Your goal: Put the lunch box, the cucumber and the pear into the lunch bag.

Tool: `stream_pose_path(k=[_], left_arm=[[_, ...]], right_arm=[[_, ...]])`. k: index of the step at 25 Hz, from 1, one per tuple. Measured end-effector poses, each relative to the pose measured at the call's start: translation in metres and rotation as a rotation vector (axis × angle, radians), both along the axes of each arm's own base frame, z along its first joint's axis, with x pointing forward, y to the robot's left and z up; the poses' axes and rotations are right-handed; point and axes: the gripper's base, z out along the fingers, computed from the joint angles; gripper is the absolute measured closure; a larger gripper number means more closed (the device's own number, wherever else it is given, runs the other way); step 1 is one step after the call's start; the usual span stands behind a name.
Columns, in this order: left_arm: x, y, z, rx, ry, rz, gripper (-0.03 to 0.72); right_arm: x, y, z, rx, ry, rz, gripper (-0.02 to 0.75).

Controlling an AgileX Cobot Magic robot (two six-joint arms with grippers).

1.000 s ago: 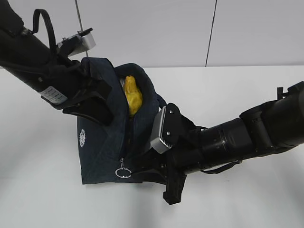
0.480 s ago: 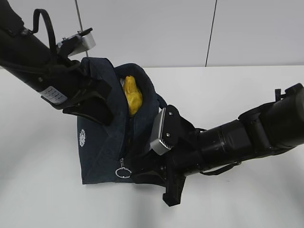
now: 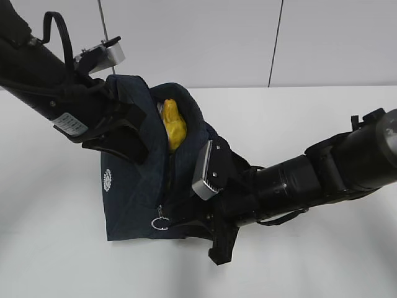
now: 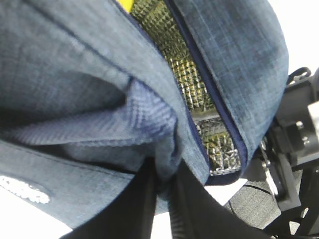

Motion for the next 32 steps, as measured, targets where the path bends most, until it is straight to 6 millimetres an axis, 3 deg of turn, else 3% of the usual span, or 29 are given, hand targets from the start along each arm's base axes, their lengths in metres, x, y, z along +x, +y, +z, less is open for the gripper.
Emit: stream_pose_path(k=[20,32], left_arm=[[0.000,0.000,0.000,-0.005,0.002,0.002,0.685],[0.000,0.000,0.000,-0.005,0.002,0.002,0.685]], right_arm=[[0.004,-0.002,-0.002,-0.042,-0.003,-0.037,0.533],[0.000,0.008,0.004,0.002,-0.010,0.013,0.532]])
